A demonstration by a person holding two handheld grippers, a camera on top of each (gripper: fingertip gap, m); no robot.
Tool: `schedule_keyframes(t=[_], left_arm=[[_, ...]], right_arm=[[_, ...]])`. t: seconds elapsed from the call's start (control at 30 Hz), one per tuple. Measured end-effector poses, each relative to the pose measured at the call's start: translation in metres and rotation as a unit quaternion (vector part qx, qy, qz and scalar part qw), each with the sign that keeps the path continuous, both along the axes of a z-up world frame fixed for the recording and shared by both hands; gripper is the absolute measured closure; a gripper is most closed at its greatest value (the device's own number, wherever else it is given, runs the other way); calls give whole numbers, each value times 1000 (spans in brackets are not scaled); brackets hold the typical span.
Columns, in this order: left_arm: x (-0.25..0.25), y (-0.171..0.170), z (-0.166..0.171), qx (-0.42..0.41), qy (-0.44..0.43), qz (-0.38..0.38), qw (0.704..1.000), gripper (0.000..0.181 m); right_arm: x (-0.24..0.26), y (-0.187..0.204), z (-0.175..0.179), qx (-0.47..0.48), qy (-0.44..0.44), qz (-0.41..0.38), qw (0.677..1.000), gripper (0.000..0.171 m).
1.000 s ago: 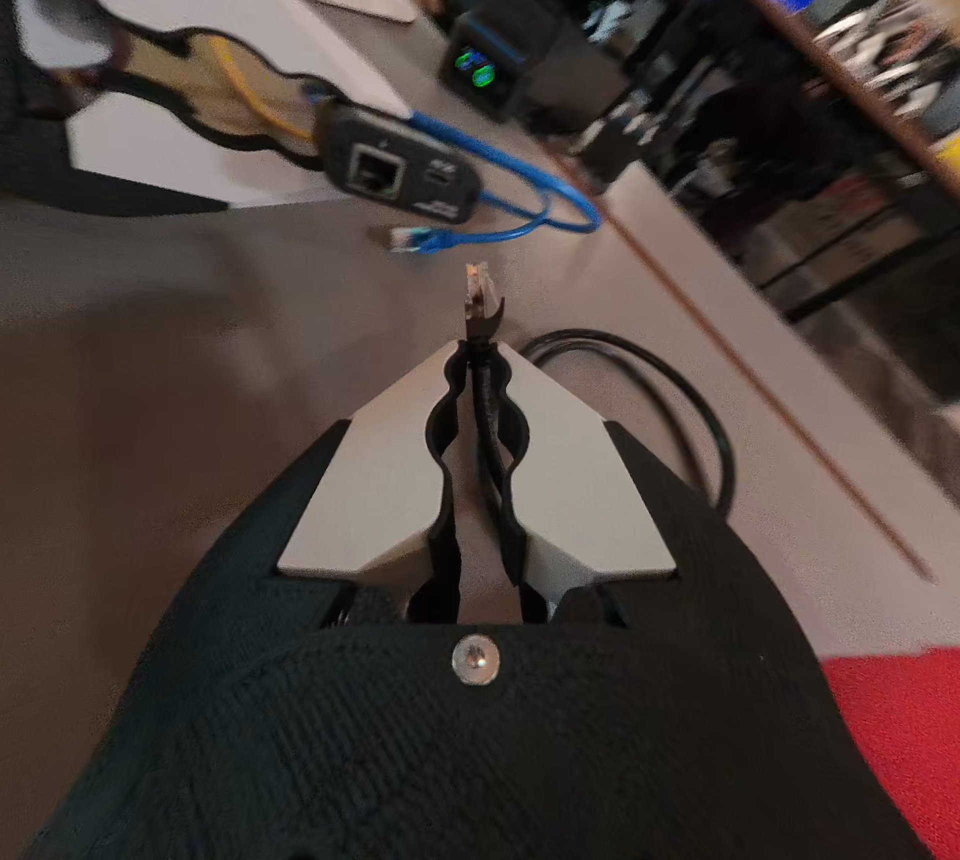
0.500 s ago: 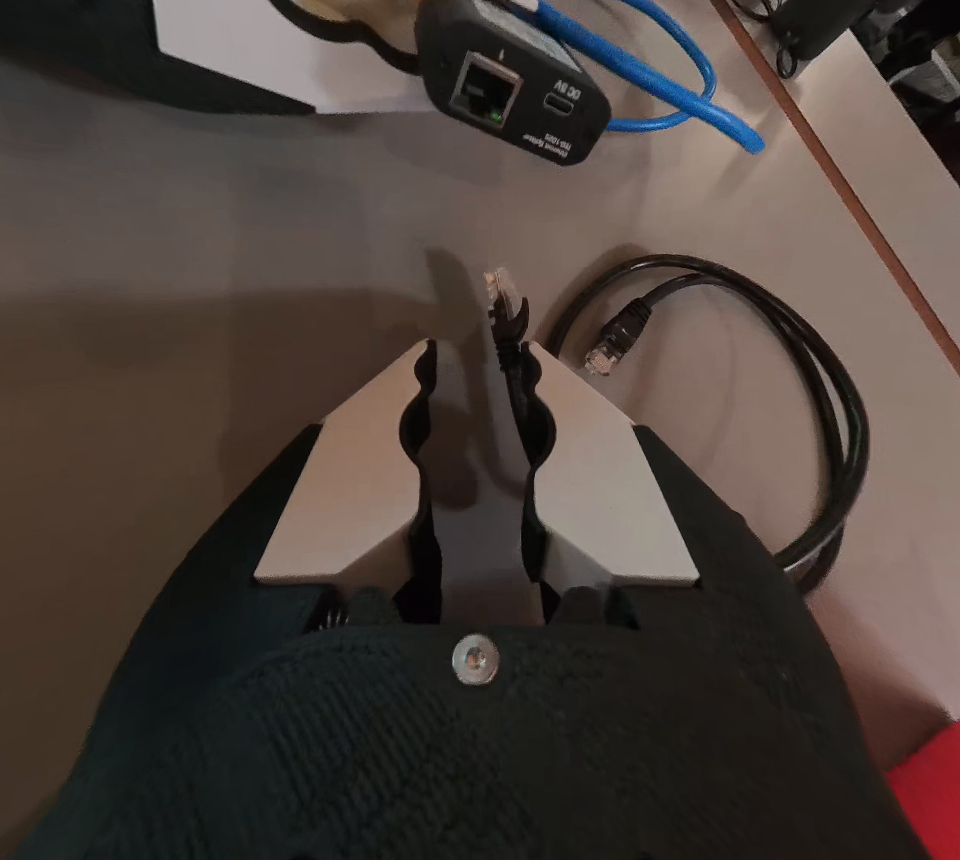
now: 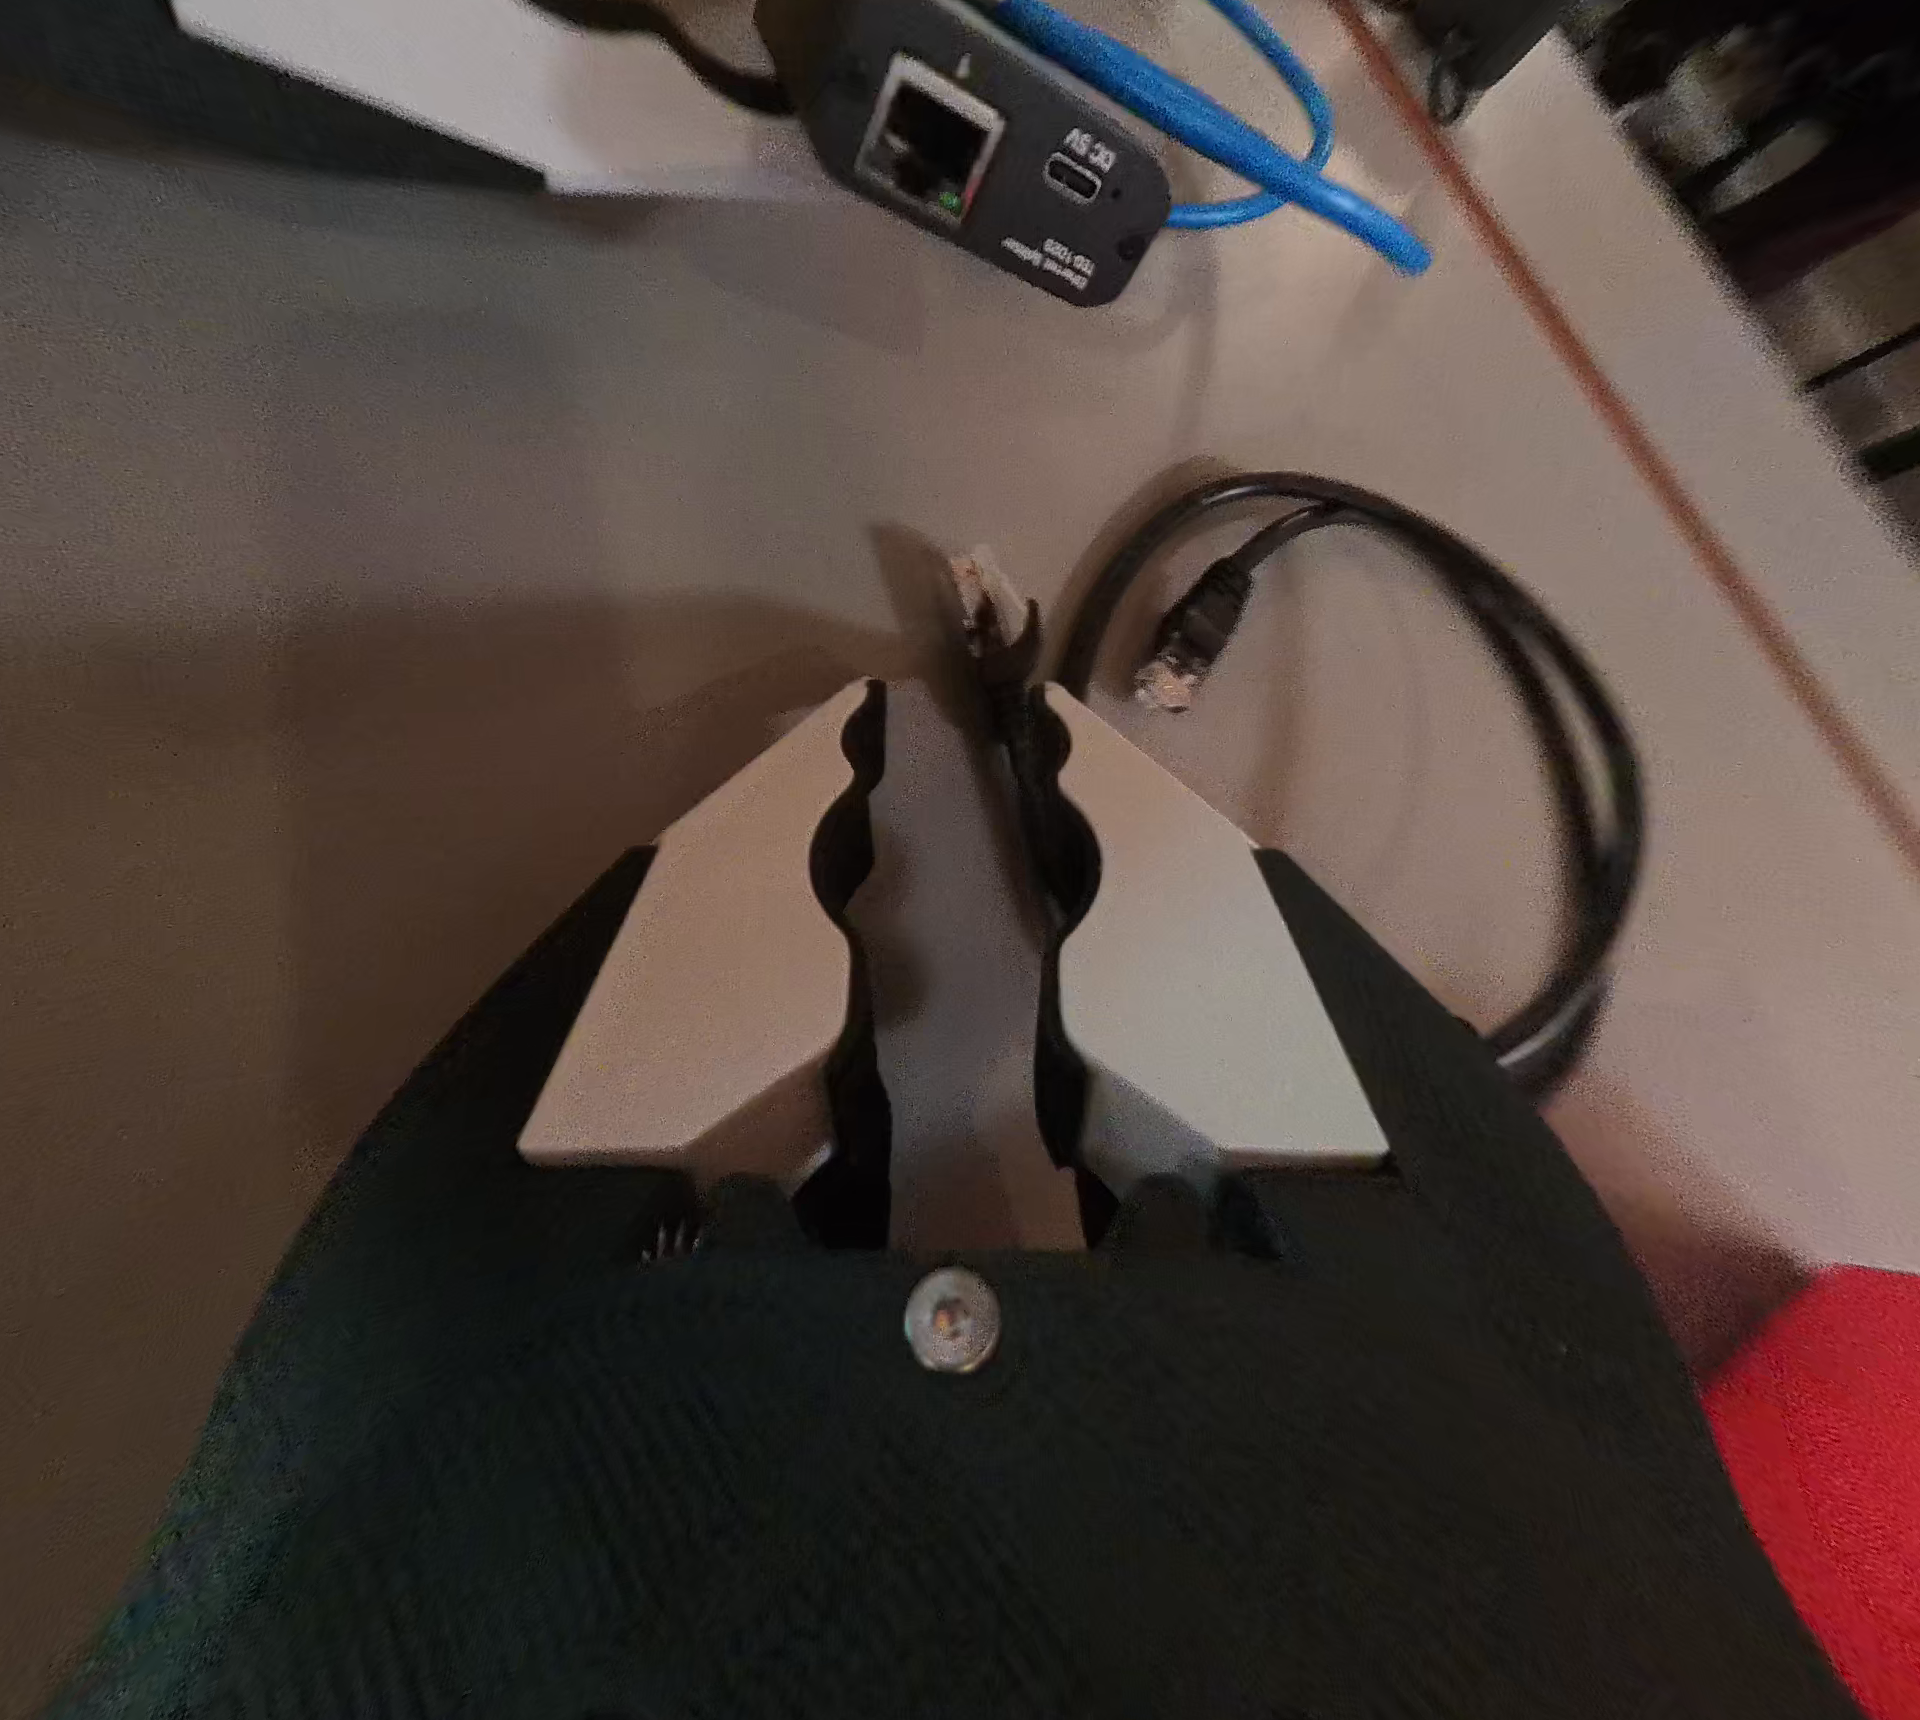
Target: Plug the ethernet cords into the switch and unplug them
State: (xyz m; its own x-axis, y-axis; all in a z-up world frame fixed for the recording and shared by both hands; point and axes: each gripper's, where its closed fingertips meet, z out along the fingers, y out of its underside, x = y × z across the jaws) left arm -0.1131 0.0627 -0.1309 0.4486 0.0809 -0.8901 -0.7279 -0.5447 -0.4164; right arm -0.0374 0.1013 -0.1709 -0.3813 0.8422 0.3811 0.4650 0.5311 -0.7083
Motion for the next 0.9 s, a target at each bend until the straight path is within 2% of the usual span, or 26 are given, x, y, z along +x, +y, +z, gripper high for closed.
schedule_keyframes(t=[0.07, 0.37, 0.47, 0.63, 0.73, 0.9], left_arm=[[0, 0, 0, -1, -5, -1, 1000, 159], [6, -2, -1, -12, -3, -5, 1000, 159], [3, 1, -4, -11, -6, -4, 1000, 159], [4, 2, -4, -12, -10, -3, 1000, 159], [4, 2, -3, -15, -9, -3, 1000, 158], [7, 3, -3, -22, -3, -8, 1000, 158]], right_arm=[[0, -2, -1, -52, -19, -15, 998, 144], [-2, 18, -3, 8, -8, -49, 999, 150], [-3, 17, -2, -27, -12, -60, 998, 149], [-1, -12, 6, -136, -15, -10, 991, 149], [-2, -2, 11, -108, 8, -18, 994, 149], [0, 11, 2, -58, -9, -31, 998, 145]])
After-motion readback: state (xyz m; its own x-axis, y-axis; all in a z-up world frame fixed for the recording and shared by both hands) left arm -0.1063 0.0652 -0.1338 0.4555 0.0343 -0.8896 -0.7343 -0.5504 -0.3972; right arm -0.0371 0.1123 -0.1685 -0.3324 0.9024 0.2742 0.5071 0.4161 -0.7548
